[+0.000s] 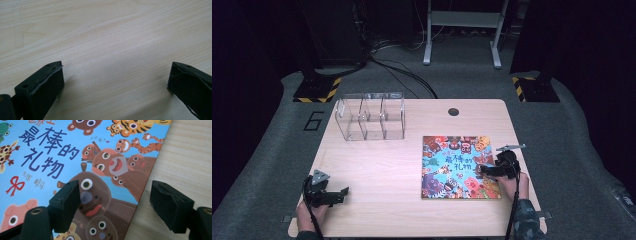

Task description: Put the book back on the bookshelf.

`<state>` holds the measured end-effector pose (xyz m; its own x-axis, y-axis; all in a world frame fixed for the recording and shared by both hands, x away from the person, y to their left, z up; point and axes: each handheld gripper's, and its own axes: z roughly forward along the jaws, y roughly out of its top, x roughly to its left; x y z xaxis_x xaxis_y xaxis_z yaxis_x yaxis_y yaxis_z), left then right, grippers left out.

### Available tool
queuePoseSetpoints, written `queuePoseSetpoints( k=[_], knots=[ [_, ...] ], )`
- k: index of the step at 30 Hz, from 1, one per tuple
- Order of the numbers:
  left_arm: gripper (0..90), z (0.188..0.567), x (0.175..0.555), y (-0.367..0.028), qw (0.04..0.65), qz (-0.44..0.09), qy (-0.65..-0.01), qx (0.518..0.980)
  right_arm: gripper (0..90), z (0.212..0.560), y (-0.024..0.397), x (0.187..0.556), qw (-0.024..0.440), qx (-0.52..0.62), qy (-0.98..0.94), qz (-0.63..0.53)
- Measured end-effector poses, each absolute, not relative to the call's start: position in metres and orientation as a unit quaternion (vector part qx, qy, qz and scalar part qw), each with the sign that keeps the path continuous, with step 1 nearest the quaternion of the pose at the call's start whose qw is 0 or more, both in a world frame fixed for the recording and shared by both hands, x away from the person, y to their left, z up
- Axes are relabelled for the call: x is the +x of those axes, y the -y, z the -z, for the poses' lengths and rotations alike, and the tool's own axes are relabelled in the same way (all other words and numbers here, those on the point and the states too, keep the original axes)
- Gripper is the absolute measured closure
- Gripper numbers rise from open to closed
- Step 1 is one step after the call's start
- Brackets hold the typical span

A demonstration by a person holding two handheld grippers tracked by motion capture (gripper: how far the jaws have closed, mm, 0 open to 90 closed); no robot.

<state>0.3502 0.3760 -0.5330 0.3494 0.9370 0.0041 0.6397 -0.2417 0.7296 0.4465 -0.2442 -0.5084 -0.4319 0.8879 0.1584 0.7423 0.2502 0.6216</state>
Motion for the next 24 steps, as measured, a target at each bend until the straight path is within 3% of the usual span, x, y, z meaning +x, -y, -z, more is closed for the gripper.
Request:
queuePoseSetpoints(
  k=[24],
  knots=[
    [0.2, 0.533, 0.35, -0.376, 0.325, -0.229, -0.523, 0.754, 36.9, 0.509, 0.233, 0.436, 0.111, 0.523, -0.774, -0.34]
  ],
)
